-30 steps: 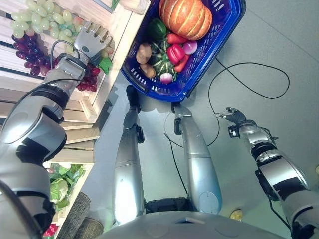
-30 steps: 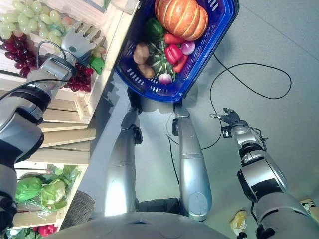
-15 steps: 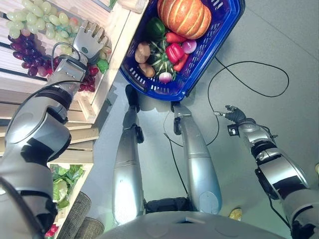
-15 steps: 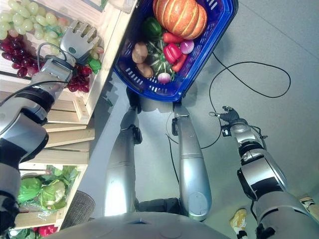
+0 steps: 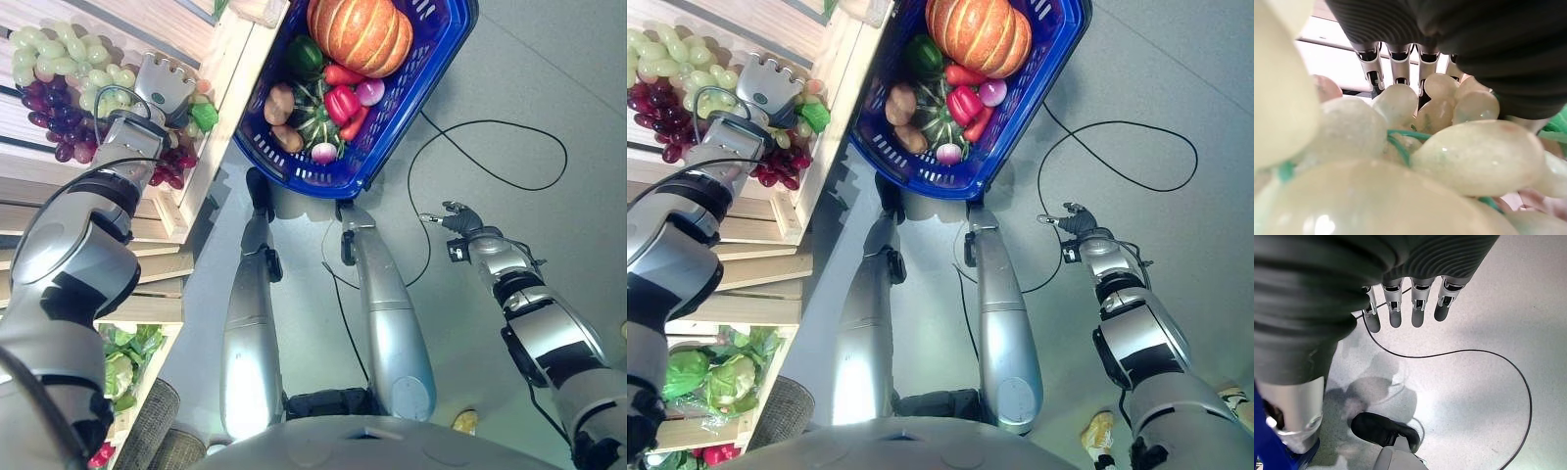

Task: Pick up fruits and vegetables into the basket

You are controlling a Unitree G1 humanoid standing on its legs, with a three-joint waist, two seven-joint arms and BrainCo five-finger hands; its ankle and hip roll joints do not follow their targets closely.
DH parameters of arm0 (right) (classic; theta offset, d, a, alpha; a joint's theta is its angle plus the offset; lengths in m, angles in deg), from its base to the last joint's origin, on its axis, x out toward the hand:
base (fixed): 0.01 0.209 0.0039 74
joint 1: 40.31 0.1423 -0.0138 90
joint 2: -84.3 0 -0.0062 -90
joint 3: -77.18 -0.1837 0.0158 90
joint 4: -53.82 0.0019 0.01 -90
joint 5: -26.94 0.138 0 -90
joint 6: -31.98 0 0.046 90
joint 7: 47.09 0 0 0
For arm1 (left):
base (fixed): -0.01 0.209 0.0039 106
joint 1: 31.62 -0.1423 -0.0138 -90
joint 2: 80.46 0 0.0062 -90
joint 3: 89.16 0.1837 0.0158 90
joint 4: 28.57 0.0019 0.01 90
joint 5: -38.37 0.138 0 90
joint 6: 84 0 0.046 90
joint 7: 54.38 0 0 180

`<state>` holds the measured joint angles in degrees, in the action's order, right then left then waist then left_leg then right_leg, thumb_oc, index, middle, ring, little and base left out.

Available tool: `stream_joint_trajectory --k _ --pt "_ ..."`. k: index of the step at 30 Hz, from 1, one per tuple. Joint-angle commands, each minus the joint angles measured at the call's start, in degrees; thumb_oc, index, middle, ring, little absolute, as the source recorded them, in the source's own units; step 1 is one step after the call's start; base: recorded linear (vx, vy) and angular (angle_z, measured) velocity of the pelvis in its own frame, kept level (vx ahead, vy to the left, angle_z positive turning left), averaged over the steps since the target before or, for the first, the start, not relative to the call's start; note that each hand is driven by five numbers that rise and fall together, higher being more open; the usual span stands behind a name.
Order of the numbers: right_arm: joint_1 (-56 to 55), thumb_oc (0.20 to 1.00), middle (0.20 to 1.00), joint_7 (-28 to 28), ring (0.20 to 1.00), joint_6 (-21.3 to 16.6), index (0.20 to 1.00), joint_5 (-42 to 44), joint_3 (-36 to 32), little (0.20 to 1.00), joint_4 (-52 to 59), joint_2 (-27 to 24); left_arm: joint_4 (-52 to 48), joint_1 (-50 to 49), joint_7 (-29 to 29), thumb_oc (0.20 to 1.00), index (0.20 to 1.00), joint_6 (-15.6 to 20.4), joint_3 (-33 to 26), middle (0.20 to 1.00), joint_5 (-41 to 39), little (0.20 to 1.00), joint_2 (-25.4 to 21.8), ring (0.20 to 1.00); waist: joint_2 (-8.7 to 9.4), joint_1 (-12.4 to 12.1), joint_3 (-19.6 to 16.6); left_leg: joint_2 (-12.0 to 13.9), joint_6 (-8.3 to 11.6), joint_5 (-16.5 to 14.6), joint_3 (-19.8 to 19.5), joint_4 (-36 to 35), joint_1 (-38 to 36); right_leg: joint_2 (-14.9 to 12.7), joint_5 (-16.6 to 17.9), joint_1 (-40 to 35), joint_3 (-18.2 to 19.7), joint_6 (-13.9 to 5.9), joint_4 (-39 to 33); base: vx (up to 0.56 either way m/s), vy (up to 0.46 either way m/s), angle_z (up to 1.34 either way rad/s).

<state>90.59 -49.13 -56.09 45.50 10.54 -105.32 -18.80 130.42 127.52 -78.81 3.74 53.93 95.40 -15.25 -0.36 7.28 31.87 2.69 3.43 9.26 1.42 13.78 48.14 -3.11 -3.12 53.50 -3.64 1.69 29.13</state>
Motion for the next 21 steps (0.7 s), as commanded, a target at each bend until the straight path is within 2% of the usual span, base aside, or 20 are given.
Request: stream_joint_trajectory --k 1,4,7,8,9,15,21 --pt "-3.2 1.0 1.0 0.1 1.0 0.6 1.0 0.4 0.9 1.0 -0.4 -3.3 7.3 -4.4 2.2 0.2 0.2 -3.6 -5.0 0.2 -6.2 0.2 -2.2 0.2 0.75 -1.0 -2.1 -1.7 0.14 -6.8 0.6 6.1 0.2 -0.1 7.1 -3.9 0.8 -5.79 -10.9 0.0 0.0 0.0" --pt "-3.3 1.0 1.0 0.1 1.0 0.3 1.0 0.8 1.1 1.0 -0.8 -3.1 6.7 -4.2 -0.2 0.2 0.2 -2.6 -6.7 0.2 -21.0 0.2 -2.1 0.2 0.78 -1.2 -2.1 -1.7 0.14 -6.7 0.5 6.0 0.0 0.0 7.0 -4.1 0.7 -5.73 -10.9 0.0 0.0 0.0" --pt "-3.8 1.0 1.0 0.1 1.0 0.1 1.0 1.0 1.1 1.0 -0.7 -2.8 5.1 -3.8 -2.4 0.2 0.2 0.1 -10.6 0.2 -37.4 0.2 -2.3 0.2 0.86 -1.5 -2.1 -1.7 0.08 -6.6 0.3 5.7 -0.5 0.1 6.7 -4.7 0.8 -5.67 -10.9 0.0 -0.022 0.01" --pt "-4.0 1.0 1.0 0.0 1.0 0.0 1.0 1.0 1.0 1.0 -0.8 -2.7 4.6 -3.6 -2.7 0.2 0.2 1.1 -12.3 0.2 -43.5 0.2 -2.3 0.2 0.9 -1.5 -2.1 -1.7 0.06 -6.6 0.3 5.5 -0.7 0.2 6.6 -4.9 0.8 -5.67 -10.9 0.0 -0.045 0.02" --pt "-4.4 1.0 1.0 0.0 1.0 -0.5 1.0 1.3 1.0 1.0 -0.9 -2.5 4.2 -3.1 -2.9 0.2 0.2 3.8 -14.9 0.2 -49.0 0.2 -2.5 0.2 1.0 -1.6 -2.1 -1.7 0.01 -6.6 0.3 5.3 -1.0 0.2 6.4 -5.1 0.7 -5.63 -10.9 0.0 -0.05 0.01" --pt "-6.5 1.0 1.0 -0.6 1.0 -1.6 1.0 1.3 0.2 1.0 -0.3 -1.2 1.1 -2.6 1.7 0.2 0.2 14.9 -27.6 0.2 -73.7 0.2 -2.6 0.2 1.37 -2.0 -2.1 -1.7 -0.03 -7.0 0.0 5.0 -2.3 0.2 5.6 -6.3 0.2 -5.55 -10.6 0.01 -0.053 0.02" --pt "-8.0 1.0 1.0 -1.2 1.0 -1.8 1.0 0.7 -0.6 1.0 0.5 0.4 -2.9 -4.4 7.3 0.2 0.2 21.3 -35.6 0.2 -92.6 0.2 -1.3 0.2 1.69 -2.3 -2.1 -1.8 0.01 -7.6 -0.2 4.9 -3.5 0.2 4.9 -7.5 -0.3 -5.38 -10.2 0.01 -0.046 0.05"
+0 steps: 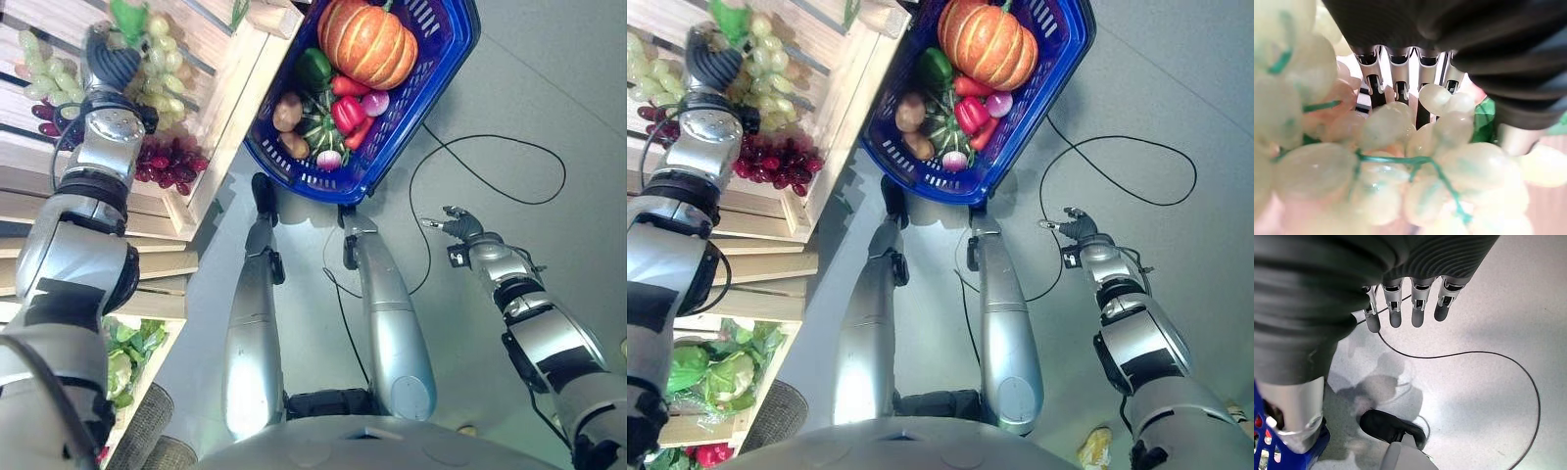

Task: Pick up fruits and vegetables into the basket

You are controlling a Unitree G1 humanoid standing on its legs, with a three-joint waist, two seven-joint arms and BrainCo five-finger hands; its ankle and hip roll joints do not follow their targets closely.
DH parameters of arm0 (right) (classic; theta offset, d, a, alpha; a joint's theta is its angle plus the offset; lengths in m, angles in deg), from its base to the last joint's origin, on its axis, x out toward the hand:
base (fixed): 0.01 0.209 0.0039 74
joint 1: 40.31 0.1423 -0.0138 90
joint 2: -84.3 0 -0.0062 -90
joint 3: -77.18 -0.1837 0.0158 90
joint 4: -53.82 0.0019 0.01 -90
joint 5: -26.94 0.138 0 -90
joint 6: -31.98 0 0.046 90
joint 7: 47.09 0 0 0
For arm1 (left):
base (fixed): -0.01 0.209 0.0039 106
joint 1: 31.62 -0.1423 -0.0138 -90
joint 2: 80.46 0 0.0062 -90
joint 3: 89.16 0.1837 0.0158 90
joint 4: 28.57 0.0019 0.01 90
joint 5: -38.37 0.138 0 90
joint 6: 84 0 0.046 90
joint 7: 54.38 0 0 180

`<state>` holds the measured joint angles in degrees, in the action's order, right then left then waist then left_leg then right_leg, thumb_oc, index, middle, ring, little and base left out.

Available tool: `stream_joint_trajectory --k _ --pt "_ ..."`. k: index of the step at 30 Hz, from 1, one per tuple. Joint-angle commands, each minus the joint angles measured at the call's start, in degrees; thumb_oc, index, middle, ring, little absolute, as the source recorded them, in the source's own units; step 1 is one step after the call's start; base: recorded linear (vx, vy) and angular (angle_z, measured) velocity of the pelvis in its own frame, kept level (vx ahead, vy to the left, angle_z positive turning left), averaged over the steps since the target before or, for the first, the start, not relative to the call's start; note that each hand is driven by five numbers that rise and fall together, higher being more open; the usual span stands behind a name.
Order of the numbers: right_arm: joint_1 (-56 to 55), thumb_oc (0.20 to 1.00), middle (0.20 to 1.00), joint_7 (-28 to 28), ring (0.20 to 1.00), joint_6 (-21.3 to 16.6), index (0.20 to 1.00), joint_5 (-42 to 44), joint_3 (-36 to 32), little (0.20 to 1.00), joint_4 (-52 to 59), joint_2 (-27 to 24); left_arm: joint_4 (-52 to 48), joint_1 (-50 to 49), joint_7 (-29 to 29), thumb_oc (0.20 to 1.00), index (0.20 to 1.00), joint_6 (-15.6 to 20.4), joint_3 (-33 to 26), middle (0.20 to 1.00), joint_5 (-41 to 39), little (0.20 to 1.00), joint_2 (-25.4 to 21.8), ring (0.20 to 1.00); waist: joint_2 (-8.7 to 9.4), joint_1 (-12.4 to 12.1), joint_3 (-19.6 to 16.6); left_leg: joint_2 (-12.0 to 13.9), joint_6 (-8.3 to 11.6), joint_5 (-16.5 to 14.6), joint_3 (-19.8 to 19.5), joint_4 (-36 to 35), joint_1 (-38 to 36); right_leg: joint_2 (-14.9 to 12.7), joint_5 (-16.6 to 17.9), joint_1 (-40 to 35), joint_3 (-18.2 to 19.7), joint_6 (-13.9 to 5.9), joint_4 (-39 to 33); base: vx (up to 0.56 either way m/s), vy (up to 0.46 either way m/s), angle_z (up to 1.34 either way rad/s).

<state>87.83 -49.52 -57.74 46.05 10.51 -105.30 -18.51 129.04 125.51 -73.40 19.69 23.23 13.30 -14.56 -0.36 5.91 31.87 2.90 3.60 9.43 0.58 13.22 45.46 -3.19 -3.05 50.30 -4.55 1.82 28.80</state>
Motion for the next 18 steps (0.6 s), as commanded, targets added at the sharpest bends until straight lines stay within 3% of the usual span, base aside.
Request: stream_joint_trajectory --k 1,2,10,13,18 --pt "-5.4 1.0 1.0 -0.8 1.0 -0.2 1.0 0.1 -0.7 1.0 0.5 0.2 -2.1 -2.7 2.6 0.2 0.2 6.6 -5.9 0.2 -13.6 0.2 -1.5 0.2 1.75 -0.9 -2.1 -2.0 -0.16 -7.9 0.6 5.6 -1.0 0.3 4.7 -4.3 0.6 -5.47 -9.8 0.01 -0.041 0.04" --pt "-5.7 1.0 1.0 -0.9 1.0 -0.6 1.0 0.0 -1.0 1.0 0.5 0.4 -3.8 -3.4 4.3 0.2 0.2 8.4 -7.3 0.2 -18.5 0.2 -1.0 0.2 1.76 -1.0 -2.1 -2.0 -0.15 -8.0 0.5 5.5 -1.2 0.3 4.6 -4.5 0.5 -5.43 -9.7 0.0 -0.035 0.03" --pt "-6.4 1.0 1.0 -3.2 1.0 -6.1 1.0 1.3 -1.5 1.0 4.4 0.6 -11.8 -5.6 8.3 0.2 0.2 12.7 -9.7 0.2 -29.9 0.2 1.3 0.2 1.56 -1.2 -2.1 -2.1 -0.27 -8.2 0.5 5.1 -2.5 0.3 4.2 -5.6 0.4 -5.34 -9.5 0.0 -0.02 0.03" --pt "-6.1 1.0 1.0 -5.5 1.0 -8.9 1.0 1.8 -1.9 1.0 8.8 0.5 -15.6 -7.0 9.9 0.2 0.2 13.9 -10.2 0.2 -31.4 0.2 2.5 0.2 1.46 -1.4 -2.1 -2.3 -0.27 -8.4 0.4 5.1 -2.9 0.0 4.1 -6.1 0.1 -5.41 -9.5 -0.01 -0.032 0.0" --pt "-5.5 1.0 1.0 -12.7 1.0 -10.0 1.0 2.5 -1.7 1.0 23.7 0.5 -23.1 -11.0 12.0 0.2 0.2 15.7 -11.1 0.2 -30.9 0.2 5.2 0.2 1.14 -1.6 -2.1 -2.7 -0.19 -8.8 0.6 5.2 -3.9 -0.4 3.8 -7.3 -0.4 -5.46 -9.6 -0.02 -0.021 -0.01"
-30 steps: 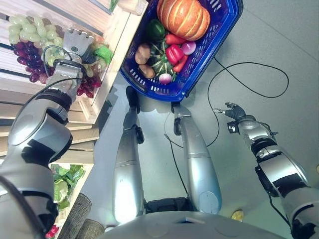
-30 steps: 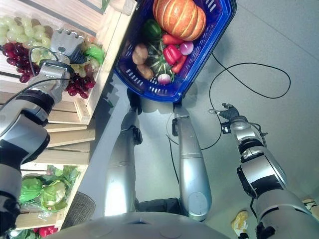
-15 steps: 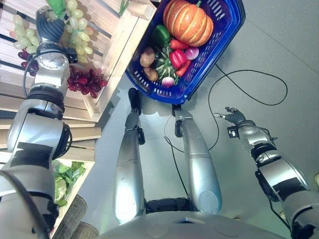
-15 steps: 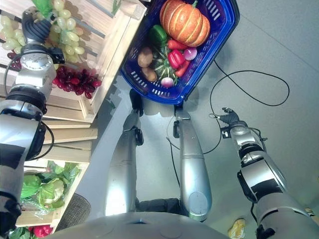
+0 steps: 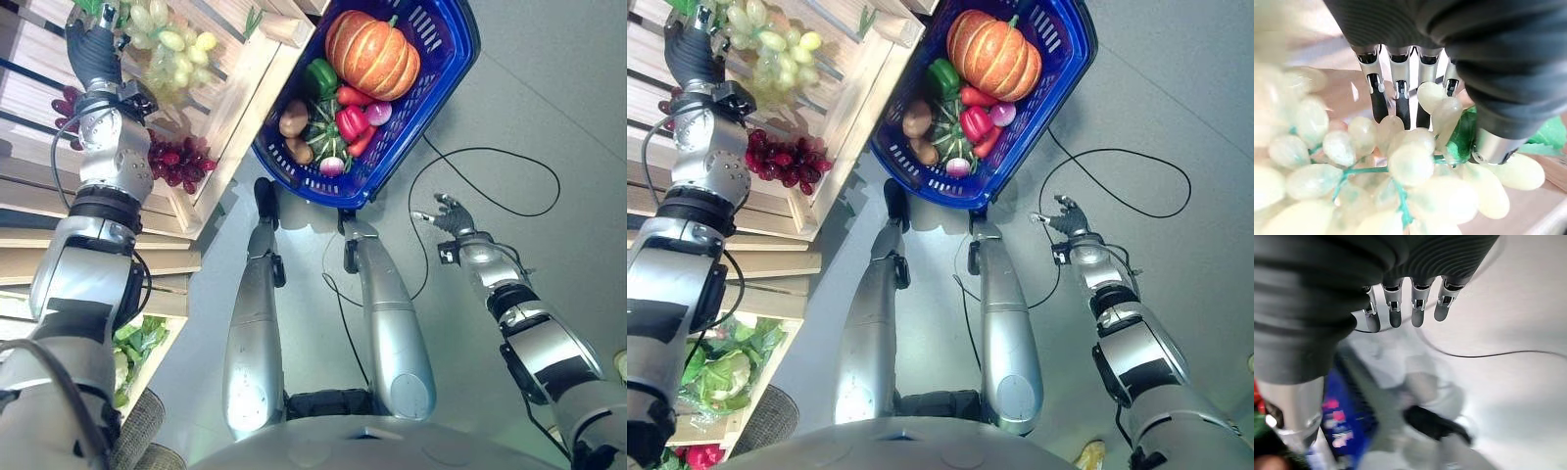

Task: Pick up fruits and vegetables into the basket

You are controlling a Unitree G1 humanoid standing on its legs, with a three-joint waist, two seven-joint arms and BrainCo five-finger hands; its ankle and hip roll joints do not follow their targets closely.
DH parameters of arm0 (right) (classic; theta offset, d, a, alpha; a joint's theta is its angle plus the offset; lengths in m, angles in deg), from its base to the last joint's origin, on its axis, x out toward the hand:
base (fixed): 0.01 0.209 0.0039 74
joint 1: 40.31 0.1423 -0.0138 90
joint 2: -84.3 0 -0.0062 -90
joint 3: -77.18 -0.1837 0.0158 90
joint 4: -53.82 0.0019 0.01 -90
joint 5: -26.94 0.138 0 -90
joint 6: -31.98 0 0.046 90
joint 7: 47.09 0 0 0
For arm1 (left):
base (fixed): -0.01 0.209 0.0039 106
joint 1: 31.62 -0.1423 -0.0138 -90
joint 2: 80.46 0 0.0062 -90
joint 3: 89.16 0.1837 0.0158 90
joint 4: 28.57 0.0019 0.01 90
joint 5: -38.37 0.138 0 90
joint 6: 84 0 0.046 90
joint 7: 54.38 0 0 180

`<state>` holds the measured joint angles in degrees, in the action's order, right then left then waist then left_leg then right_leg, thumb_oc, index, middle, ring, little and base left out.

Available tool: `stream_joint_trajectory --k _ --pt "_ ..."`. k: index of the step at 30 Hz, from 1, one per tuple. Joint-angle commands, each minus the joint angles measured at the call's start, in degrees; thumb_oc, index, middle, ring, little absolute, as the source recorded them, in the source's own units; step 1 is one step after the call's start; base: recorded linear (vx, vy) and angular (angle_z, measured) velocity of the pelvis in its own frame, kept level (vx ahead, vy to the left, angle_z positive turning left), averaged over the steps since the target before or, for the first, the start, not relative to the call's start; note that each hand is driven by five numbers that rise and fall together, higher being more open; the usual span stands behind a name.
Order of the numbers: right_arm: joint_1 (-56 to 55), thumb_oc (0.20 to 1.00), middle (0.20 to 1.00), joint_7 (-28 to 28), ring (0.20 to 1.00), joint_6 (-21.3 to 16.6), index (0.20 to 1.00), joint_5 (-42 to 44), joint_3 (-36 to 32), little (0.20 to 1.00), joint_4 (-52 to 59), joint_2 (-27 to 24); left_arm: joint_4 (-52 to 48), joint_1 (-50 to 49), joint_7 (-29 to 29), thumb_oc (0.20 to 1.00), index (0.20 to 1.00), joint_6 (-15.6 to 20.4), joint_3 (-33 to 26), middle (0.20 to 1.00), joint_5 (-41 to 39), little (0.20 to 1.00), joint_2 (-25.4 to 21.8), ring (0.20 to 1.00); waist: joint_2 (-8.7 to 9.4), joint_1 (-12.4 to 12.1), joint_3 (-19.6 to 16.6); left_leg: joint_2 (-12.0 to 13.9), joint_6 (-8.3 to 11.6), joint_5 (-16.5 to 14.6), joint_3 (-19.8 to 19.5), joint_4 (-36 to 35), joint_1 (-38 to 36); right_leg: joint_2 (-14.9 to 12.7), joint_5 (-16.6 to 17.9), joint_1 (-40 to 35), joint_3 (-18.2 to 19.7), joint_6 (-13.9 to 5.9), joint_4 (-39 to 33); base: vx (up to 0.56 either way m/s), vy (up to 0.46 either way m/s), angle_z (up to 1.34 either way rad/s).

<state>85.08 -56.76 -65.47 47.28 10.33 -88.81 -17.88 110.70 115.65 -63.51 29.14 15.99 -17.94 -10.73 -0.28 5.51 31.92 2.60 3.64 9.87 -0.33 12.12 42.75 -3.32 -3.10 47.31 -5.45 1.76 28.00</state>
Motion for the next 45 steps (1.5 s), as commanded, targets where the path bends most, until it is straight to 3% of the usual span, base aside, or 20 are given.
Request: stream_joint_trajectory --k 1,8,18,21,28,33,45 --pt "-2.8 1.0 1.0 -6.4 1.0 -2.8 1.0 1.2 -1.6 1.0 9.7 -0.1 -5.9 -1.8 2.6 0.2 0.2 6.6 -3.9 0.2 0.6 0.2 1.9 0.2 0.99 -1.1 -2.1 -2.4 -0.23 -9.2 1.6 6.2 -1.4 -0.3 3.9 -4.5 0.5 -5.38 -8.9 -0.03 -0.029 -0.01" --pt "-3.3 1.0 1.0 -13.4 1.0 -5.7 1.0 -4.7 -4.0 1.0 23.3 0.7 -15.3 -7.9 7.0 0.2 0.2 8.3 -6.0 0.2 1.8 0.2 6.2 0.2 -0.13 -1.6 -2.1 -3.1 -0.34 -9.5 1.9 5.4 -3.5 -1.0 3.2 -6.6 0.0 -5.61 -9.2 0.0 0.0 0.0" --pt "-4.7 1.0 1.0 -16.9 1.0 -7.3 1.0 -12.8 -8.3 1.0 36.3 1.9 -24.6 -15.0 13.0 0.2 0.2 9.5 -7.2 0.2 2.8 0.2 11.3 0.2 -1.44 -1.7 -2.1 -3.2 -0.66 -9.3 2.5 4.6 -4.3 -1.5 2.9 -7.3 0.0 -5.84 -9.1 0.0 0.019 0.0" --pt "-4.9 1.0 1.0 -15.9 1.0 -7.9 1.0 -15.1 -8.4 1.0 40.1 2.4 -28.0 -16.9 13.8 0.2 0.2 9.1 -7.1 0.2 3.0 0.2 12.4 0.2 -1.51 -1.8 -2.1 -3.2 -0.72 -9.1 2.6 4.2 -4.5 -1.7 2.9 -7.6 -0.1 -5.9 -9.4 0.01 0.009 -0.04" --pt "-3.8 1.0 1.0 -7.7 1.0 -7.5 1.0 -15.9 -6.4 1.0 48.6 2.6 -34.8 -19.4 15.6 0.2 0.2 7.6 -6.3 0.2 3.0 0.2 13.4 0.2 -1.66 -2.2 -2.1 -3.3 -0.78 -8.6 2.9 3.7 -4.6 -2.0 3.3 -8.0 -0.3 -5.87 -10.1 0.0 0.006 -0.02" --pt "-0.8 1.0 1.0 -2.3 1.0 -4.9 1.0 -12.5 -2.7 1.0 51.6 1.8 -37.5 -19.3 16.6 0.2 0.2 7.1 -5.0 0.2 2.4 0.2 13.4 0.2 -1.77 -2.8 -2.1 -3.4 -0.74 -8.2 2.9 3.6 -4.6 -2.5 3.5 -8.3 -0.6 -5.73 -10.5 0.0 0.0 0.0" --pt "4.9 1.0 1.0 0.9 1.0 -0.9 1.0 -6.5 3.7 1.0 50.9 2.1 -43.6 -16.8 20.1 0.2 0.2 5.1 -1.2 0.2 1.0 0.2 13.4 0.2 -2.11 -4.3 -2.1 -3.9 -0.84 -7.6 2.6 3.1 -4.9 -3.2 3.9 -9.0 -1.7 -5.38 -11.3 0.0 -0.006 0.02"
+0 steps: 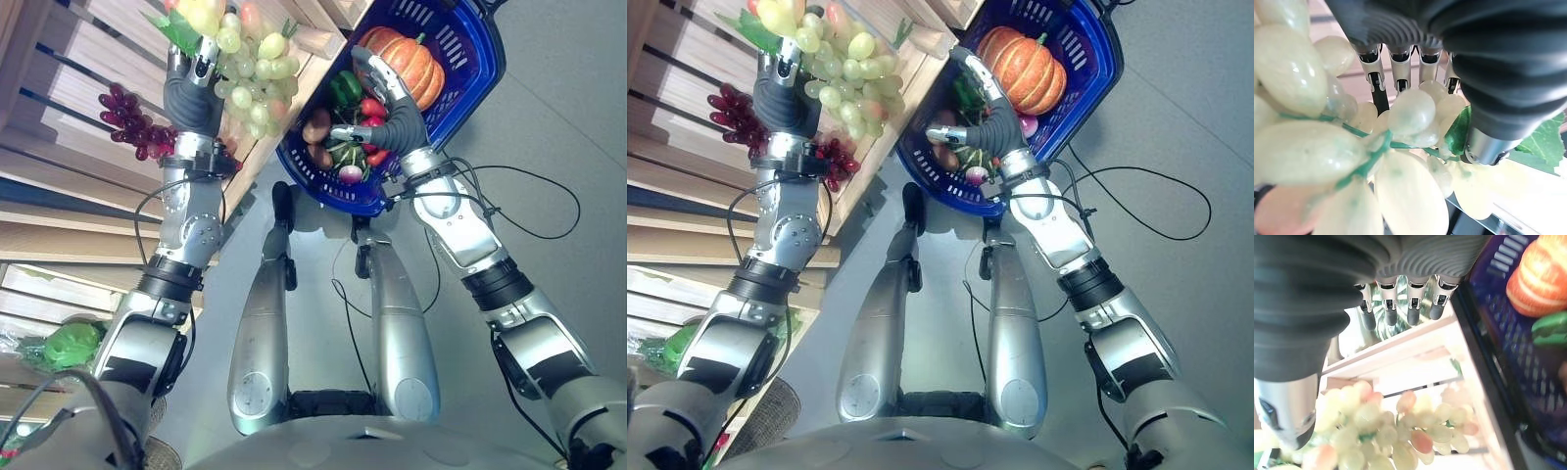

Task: Pick up fruits and vegetables into the basket

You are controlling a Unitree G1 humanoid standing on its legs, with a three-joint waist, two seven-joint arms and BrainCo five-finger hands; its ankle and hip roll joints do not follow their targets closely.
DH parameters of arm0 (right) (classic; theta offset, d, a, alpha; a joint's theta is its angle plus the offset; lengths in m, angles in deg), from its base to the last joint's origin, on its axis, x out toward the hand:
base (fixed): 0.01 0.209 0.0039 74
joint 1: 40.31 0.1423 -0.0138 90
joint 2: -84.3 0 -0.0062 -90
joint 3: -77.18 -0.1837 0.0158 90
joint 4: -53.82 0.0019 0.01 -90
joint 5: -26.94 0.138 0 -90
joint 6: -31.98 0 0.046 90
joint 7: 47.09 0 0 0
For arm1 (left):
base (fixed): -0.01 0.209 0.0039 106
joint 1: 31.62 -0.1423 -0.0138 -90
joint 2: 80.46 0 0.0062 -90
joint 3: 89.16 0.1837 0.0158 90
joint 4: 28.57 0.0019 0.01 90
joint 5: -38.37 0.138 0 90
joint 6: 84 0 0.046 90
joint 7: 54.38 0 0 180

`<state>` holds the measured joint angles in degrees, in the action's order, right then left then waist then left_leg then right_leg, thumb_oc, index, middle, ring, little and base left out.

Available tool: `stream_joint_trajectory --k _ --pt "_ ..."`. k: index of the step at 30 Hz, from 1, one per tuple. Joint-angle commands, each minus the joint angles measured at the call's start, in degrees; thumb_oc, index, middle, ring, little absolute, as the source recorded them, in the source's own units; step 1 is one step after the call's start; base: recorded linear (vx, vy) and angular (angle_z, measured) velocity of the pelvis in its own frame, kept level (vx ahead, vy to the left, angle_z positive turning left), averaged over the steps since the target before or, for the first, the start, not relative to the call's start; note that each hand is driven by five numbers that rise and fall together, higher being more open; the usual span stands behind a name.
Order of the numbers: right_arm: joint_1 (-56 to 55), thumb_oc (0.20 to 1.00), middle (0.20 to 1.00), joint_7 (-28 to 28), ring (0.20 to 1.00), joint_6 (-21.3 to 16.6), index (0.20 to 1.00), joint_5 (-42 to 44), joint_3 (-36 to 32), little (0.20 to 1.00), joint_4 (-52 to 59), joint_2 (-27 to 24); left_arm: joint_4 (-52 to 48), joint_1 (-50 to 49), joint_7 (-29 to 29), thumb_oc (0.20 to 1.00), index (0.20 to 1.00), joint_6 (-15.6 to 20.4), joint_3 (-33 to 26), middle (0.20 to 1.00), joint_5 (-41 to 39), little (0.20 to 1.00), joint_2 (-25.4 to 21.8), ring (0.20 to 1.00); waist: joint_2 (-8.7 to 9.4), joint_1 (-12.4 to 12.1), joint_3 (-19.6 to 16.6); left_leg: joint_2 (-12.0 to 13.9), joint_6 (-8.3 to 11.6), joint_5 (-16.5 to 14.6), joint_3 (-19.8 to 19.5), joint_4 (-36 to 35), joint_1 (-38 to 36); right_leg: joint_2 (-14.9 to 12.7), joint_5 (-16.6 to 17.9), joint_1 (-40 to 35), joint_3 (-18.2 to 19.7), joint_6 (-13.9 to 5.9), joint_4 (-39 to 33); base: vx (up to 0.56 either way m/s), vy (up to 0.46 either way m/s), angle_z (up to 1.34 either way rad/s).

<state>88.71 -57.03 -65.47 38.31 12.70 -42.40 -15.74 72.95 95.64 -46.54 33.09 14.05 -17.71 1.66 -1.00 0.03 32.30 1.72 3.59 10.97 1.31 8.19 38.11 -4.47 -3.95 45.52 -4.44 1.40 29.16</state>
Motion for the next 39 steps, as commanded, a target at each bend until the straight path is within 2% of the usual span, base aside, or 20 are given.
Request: stream_joint_trajectory --k 1,6,14,17,38,39 --pt "1.6 1.0 1.0 1.1 1.0 -0.5 1.0 2.5 1.8 1.0 4.6 0.0 -6.5 3.5 3.3 0.2 0.2 0.8 1.1 0.2 0.8 0.2 1.1 0.2 -1.38 1.2 -2.5 -3.0 -0.8 -8.7 1.0 6.9 -0.3 -2.1 4.8 -7.2 -2.8 -5.01 -12.6 0.0 0.0 0.0" --pt "3.2 1.0 1.0 0.6 1.0 0.8 1.0 2.8 3.5 1.0 4.1 0.5 -9.6 4.5 4.5 0.2 0.2 -0.6 2.9 0.2 0.6 0.2 1.5 0.2 -1.42 0.8 -2.5 -3.1 -0.89 -8.6 0.9 6.9 -0.2 -2.3 5.0 -7.1 -3.1 -4.97 -12.7 0.01 -0.02 0.04" --pt "4.8 1.0 1.0 0.5 1.0 1.0 1.0 3.9 5.0 1.0 3.8 1.3 -13.2 5.4 7.1 0.2 0.2 -2.8 5.0 0.2 0.1 0.2 2.0 0.2 -1.44 0.4 -2.5 -3.4 -1.12 -8.6 0.7 7.0 -0.1 -2.4 5.3 -7.1 -3.6 -4.94 -12.8 0.0 -0.003 0.0" --pt "5.7 1.0 1.0 0.5 1.0 1.4 1.0 4.6 5.2 1.0 4.0 1.9 -14.8 6.1 7.7 0.2 0.2 -4.6 5.8 0.2 0.2 0.2 2.3 0.2 -1.41 0.3 -2.5 -3.6 -1.23 -8.6 0.5 6.9 -0.3 -2.4 5.4 -7.4 -3.7 -4.94 -13.0 0.0 0.0 0.0" --pt "9.0 1.0 1.0 -1.8 1.0 0.4 1.0 5.4 6.5 1.0 4.3 3.8 -17.1 7.0 11.1 0.2 0.2 -9.6 9.9 0.2 -4.1 0.2 4.0 0.2 -1.45 0.0 -2.5 -4.1 -1.67 -8.3 0.4 6.7 -0.3 -2.4 6.3 -7.4 -4.5 -5.17 -13.6 0.0 0.0 0.0" --pt "9.1 0.84 0.84 -2.1 0.84 0.4 0.84 5.4 6.5 0.84 4.3 3.9 -17.1 7.0 11.2 0.2 0.2 -9.7 10.0 0.2 -4.1 0.2 4.1 0.2 -1.43 0.0 -2.5 -4.0 -1.67 -8.3 0.4 6.7 -0.3 -2.4 6.4 -7.4 -4.5 -5.17 -13.6 0.0 0.0 0.0"
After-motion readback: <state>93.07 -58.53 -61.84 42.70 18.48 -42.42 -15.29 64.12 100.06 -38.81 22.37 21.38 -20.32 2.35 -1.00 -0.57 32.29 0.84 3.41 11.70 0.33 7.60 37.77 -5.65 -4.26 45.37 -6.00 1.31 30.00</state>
